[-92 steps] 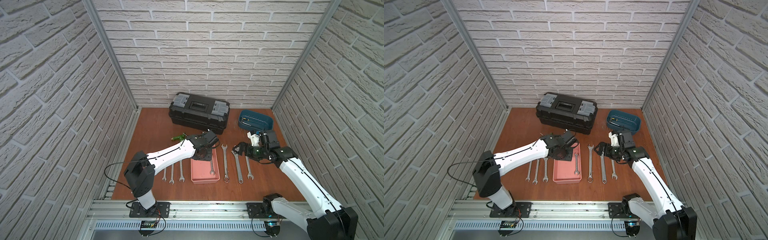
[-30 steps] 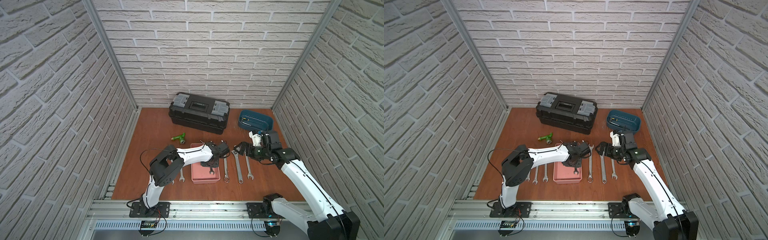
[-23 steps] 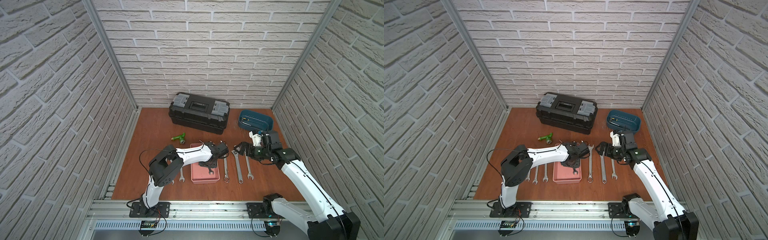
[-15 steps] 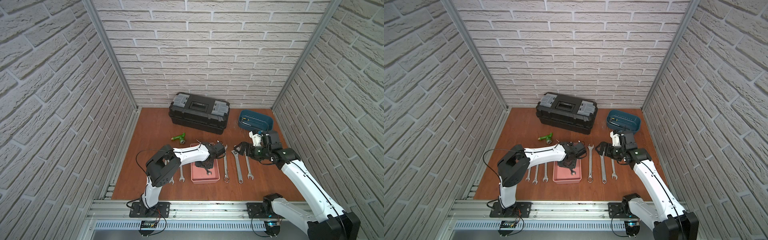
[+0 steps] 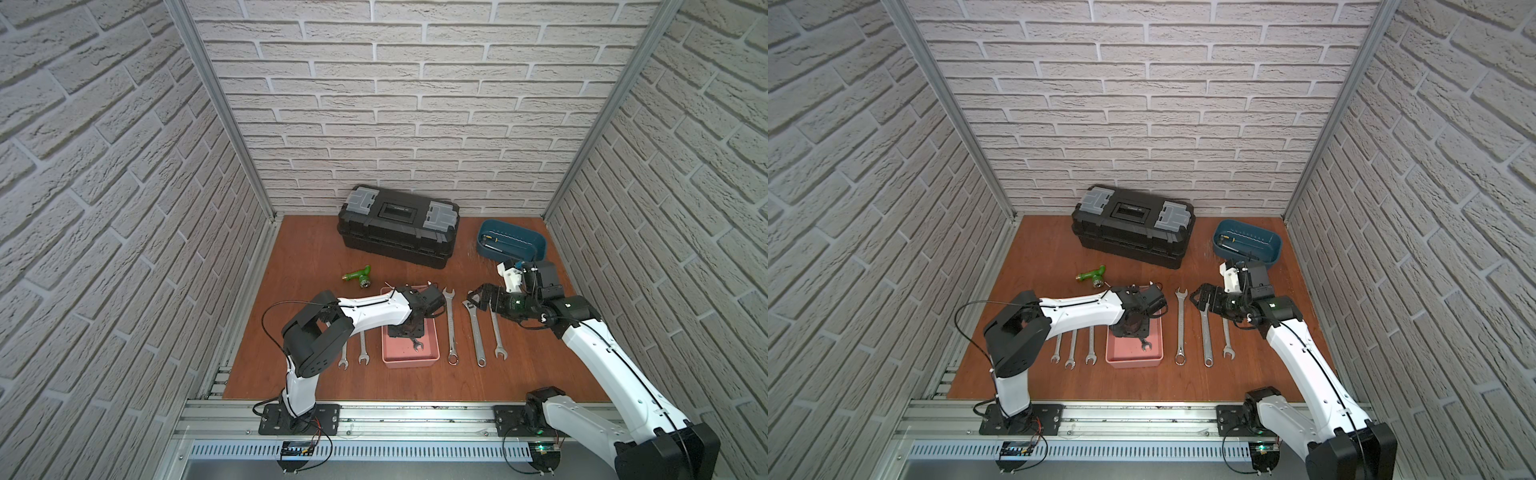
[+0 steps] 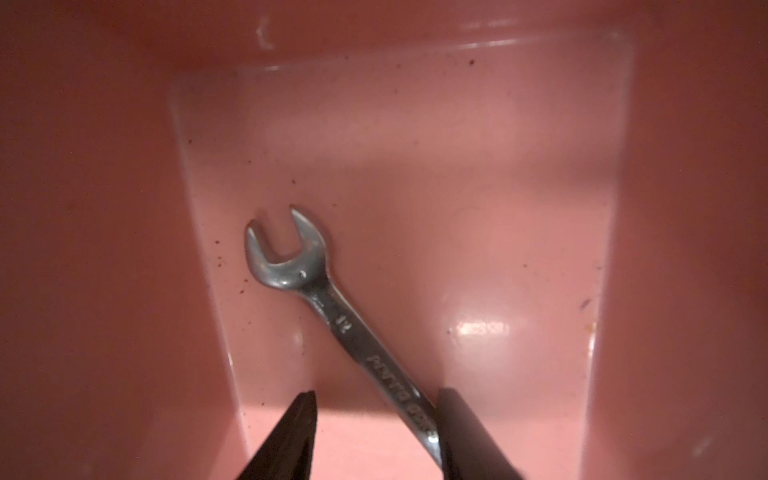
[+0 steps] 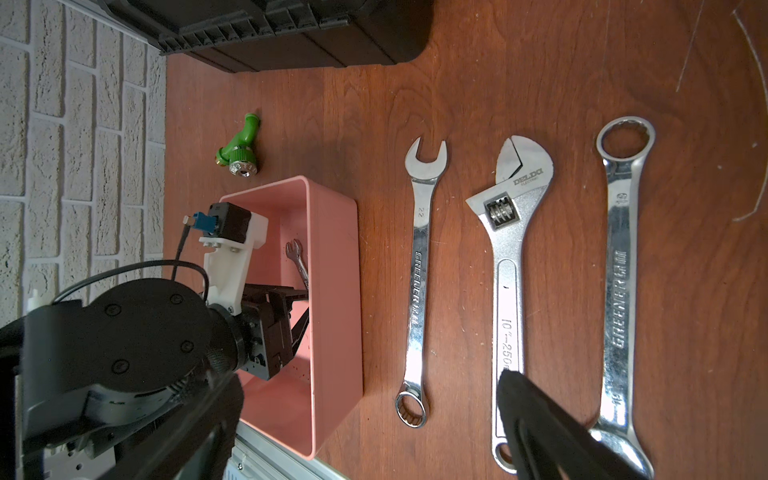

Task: Take out the wrench from the storage box
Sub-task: Adjust the wrench in the storage box.

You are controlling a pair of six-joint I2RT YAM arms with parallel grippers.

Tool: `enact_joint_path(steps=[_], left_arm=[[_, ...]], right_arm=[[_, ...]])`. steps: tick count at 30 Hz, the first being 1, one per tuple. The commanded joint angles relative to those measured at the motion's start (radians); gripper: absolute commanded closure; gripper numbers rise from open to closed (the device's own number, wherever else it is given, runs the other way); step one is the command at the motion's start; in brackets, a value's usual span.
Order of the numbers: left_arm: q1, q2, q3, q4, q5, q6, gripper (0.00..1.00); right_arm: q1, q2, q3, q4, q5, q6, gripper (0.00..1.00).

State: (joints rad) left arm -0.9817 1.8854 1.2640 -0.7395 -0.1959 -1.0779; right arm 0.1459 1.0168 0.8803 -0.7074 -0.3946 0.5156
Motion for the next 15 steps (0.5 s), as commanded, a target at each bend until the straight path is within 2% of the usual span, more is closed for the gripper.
enact_joint_path(steps=[1,7,15], left_arm=[[0.005,-0.021,-0.007,0.041,0.000,-0.028,0.49],[0.003,-0.001,0.027,-0.015,-0.018,-0.046,0.48],[0.006,0.043,0.002,0.040,0.025,-0.079,0.48]], right_arm=[[-0.010,0.003,0.016,0.005,-0.013,-0.019,0.00],[-0.009,0.008,0.009,0.012,-0.018,-0.017,0.00],[-0.010,0.014,-0.001,0.018,-0.025,-0.020,0.00]])
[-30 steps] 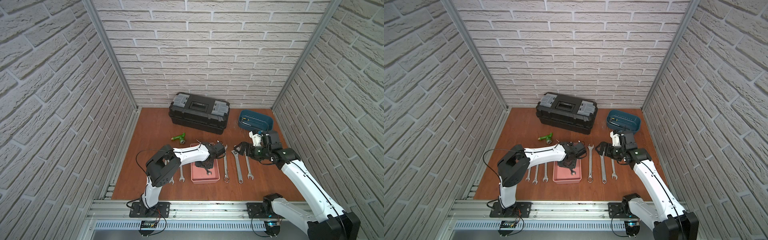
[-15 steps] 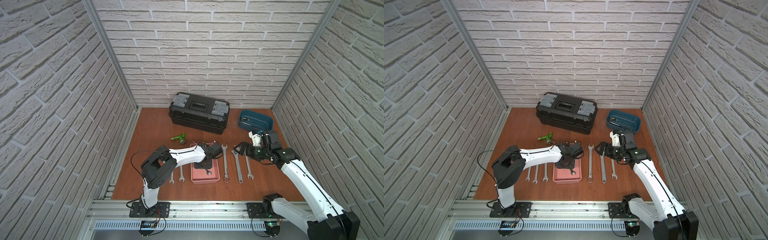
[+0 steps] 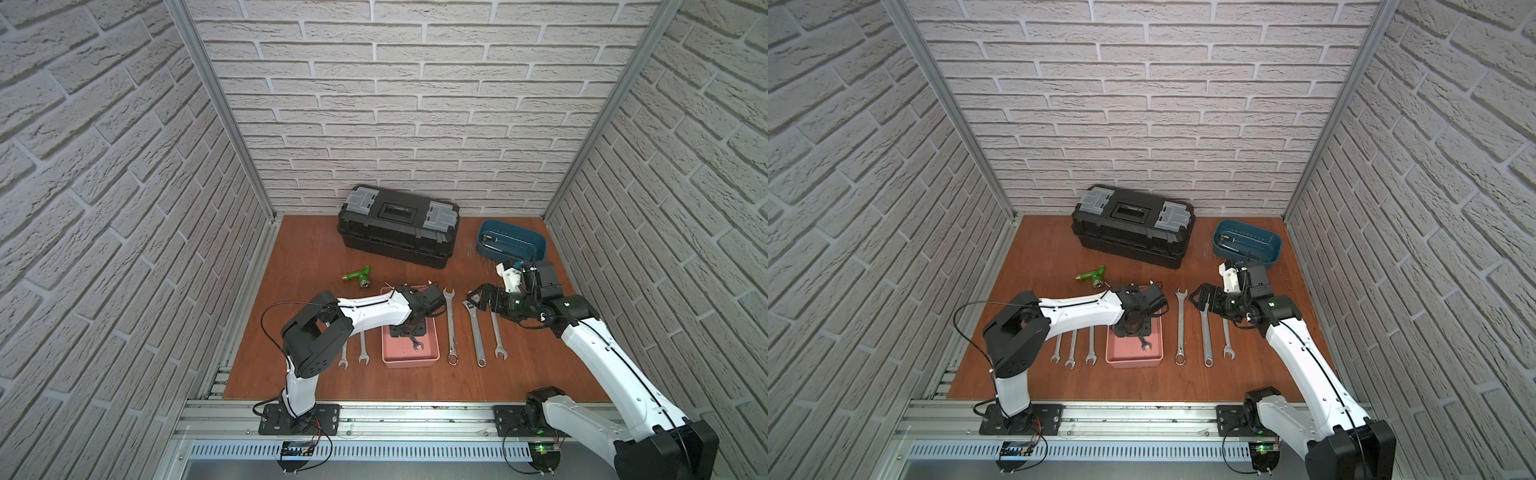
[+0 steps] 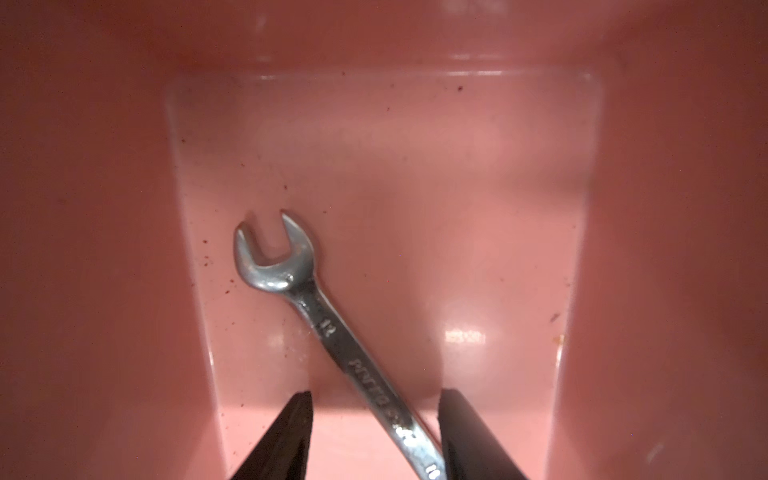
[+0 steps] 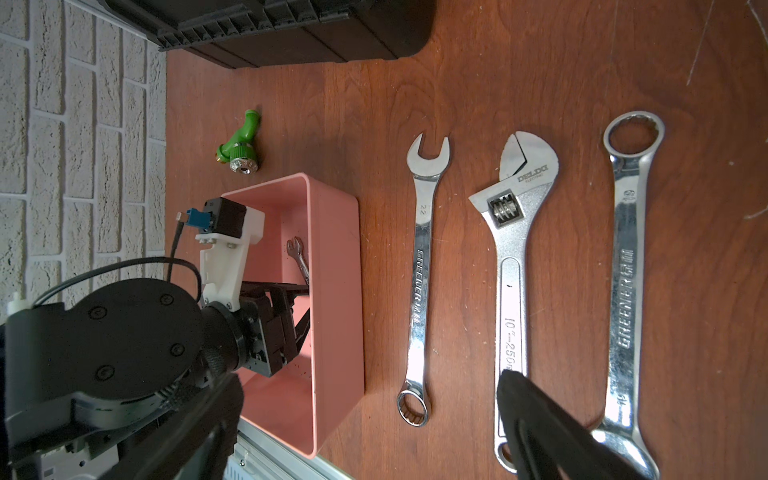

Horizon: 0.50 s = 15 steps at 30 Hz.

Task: Take out the wrench from the storage box
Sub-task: Adjust the wrench in the storage box.

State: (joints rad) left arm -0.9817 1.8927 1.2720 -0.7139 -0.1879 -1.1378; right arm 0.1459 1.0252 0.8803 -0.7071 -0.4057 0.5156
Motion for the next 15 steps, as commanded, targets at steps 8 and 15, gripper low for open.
enact_joint_path(steps=[8,15], left_arm=[[0.015,0.056,-0.048,0.022,0.047,-0.004,0.64],[0.041,0.058,-0.048,0.027,0.058,0.107,0.81]], right_arm=[[-0.012,0.009,-0.003,0.023,-0.021,-0.022,0.00],[-0.017,0.009,-0.008,0.026,-0.028,-0.023,0.00]])
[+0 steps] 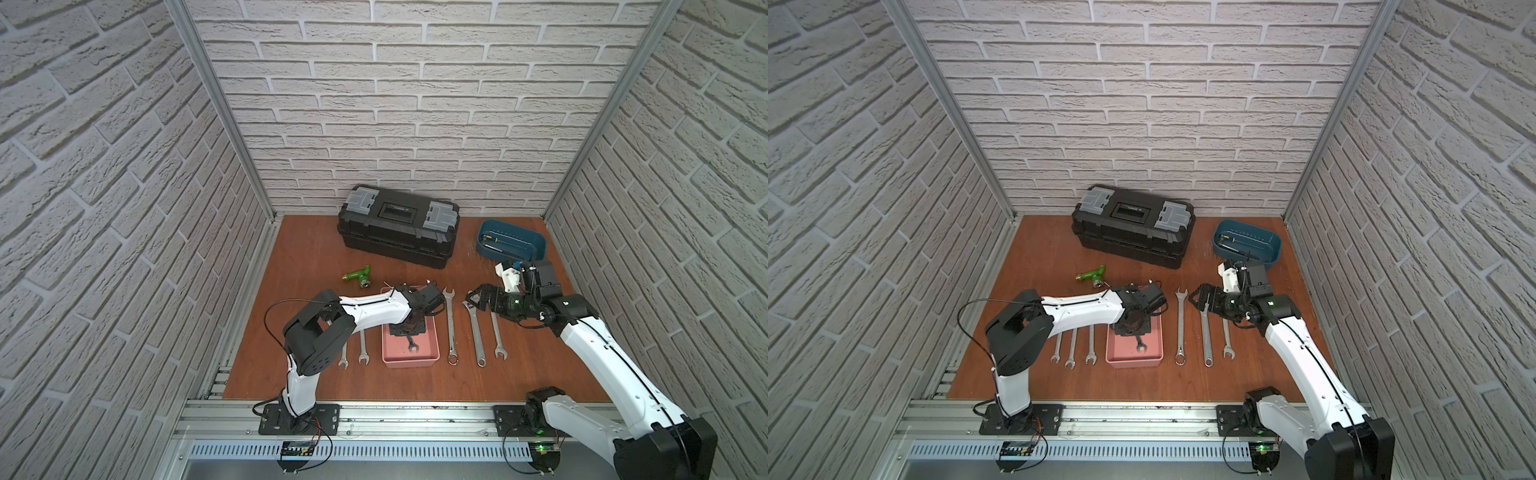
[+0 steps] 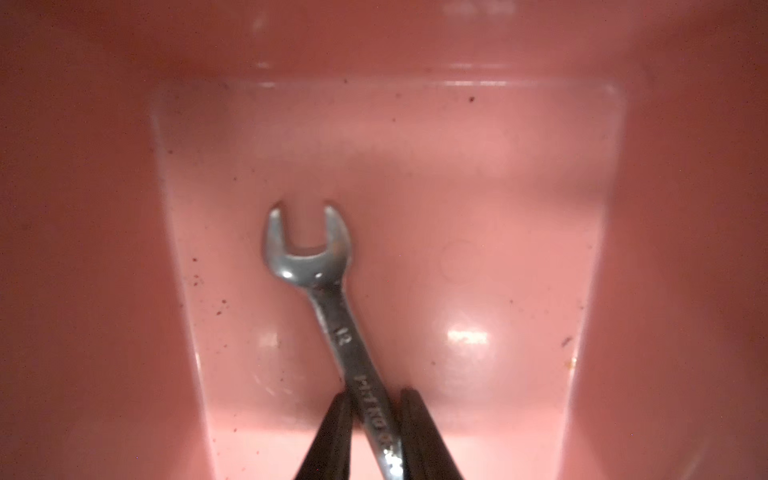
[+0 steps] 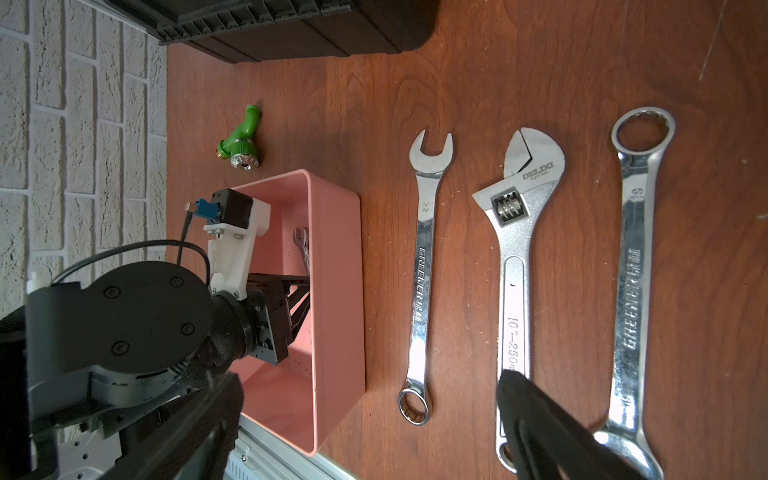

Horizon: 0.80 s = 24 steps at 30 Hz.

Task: Take out the wrench from the storage box
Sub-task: Adjust the wrench in the storage box.

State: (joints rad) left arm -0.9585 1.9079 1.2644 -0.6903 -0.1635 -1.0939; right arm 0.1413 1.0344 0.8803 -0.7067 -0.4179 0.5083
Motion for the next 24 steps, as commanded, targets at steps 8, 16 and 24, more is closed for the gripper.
enact_joint_path(steps=[8,16,24], left_arm=[[0.052,0.049,-0.035,0.004,0.048,0.186,0.89],[0.039,0.077,-0.002,-0.052,0.041,0.250,0.86],[0.018,0.098,-0.006,-0.060,0.094,0.173,0.70]], right_arm=[[-0.018,-0.004,-0.017,0.030,-0.021,-0.011,0.00],[-0.021,-0.008,-0.015,0.028,-0.023,-0.010,0.00],[-0.022,-0.007,-0.015,0.031,-0.029,-0.007,0.00]])
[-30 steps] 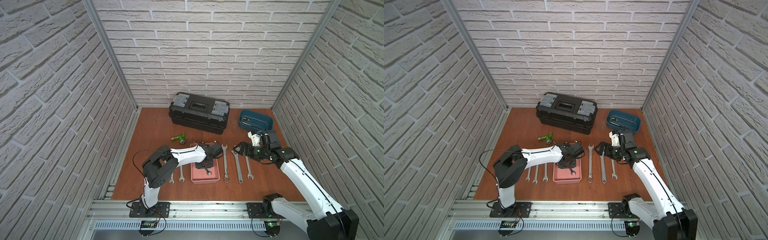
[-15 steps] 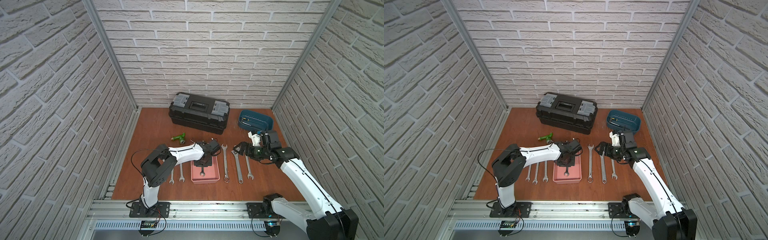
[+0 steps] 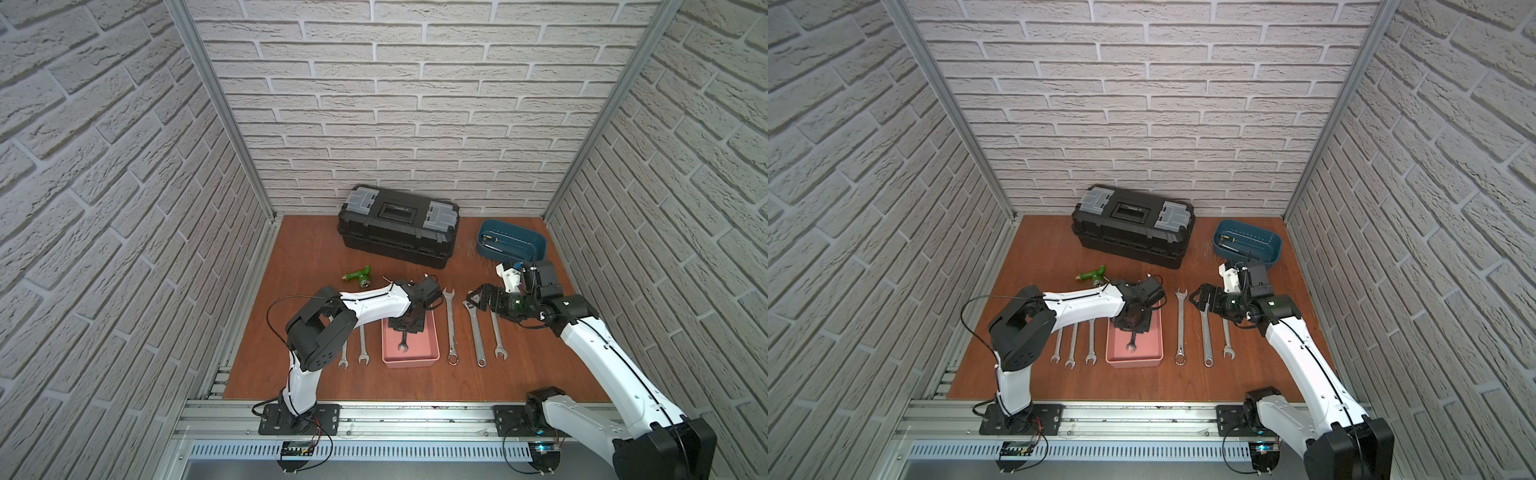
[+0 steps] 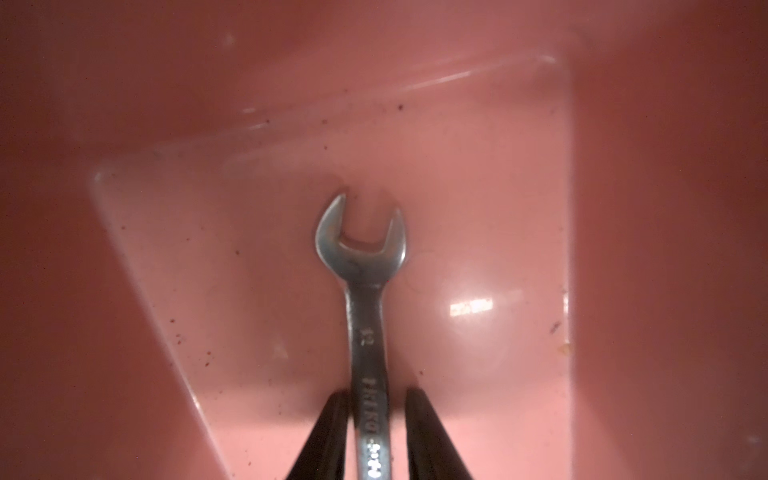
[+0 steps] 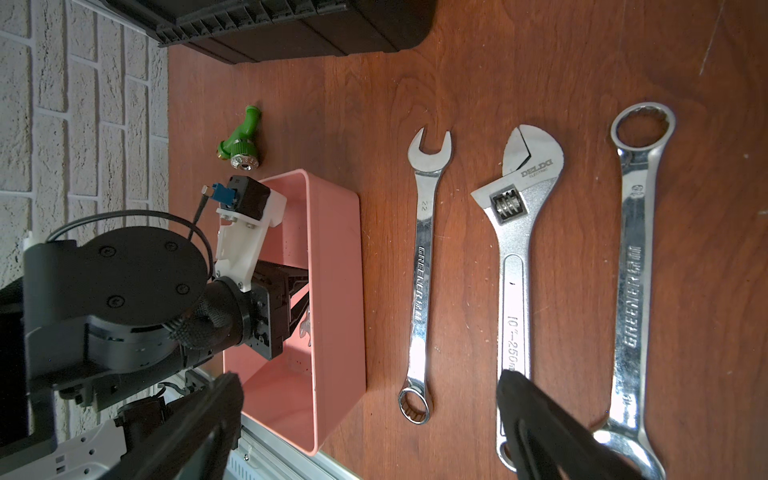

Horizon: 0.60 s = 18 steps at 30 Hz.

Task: Take out the wrench from the storage box
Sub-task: Adjust the wrench in the storage box, then pick up the wrench from the storage box.

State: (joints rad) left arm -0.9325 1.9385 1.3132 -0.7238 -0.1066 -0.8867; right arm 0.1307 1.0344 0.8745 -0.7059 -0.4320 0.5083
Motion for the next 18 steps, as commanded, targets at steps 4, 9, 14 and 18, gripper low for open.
enact_joint_path(steps=[4,9,14,18], left_arm=[[-0.012,0.088,-0.065,-0.027,0.041,-0.065,0.69],[-0.015,0.124,-0.049,-0.080,0.015,-0.069,0.74],[-0.023,0.172,-0.038,-0.104,0.016,-0.071,0.82],[-0.023,0.162,-0.040,-0.092,0.030,-0.060,0.91]], right_arm=[[-0.013,-0.007,-0.009,0.030,-0.017,-0.007,0.00],[-0.014,-0.004,-0.008,0.032,-0.018,-0.007,0.00],[-0.016,-0.003,-0.008,0.035,-0.021,-0.007,0.00],[-0.018,-0.004,-0.009,0.033,-0.021,-0.007,0.00]])
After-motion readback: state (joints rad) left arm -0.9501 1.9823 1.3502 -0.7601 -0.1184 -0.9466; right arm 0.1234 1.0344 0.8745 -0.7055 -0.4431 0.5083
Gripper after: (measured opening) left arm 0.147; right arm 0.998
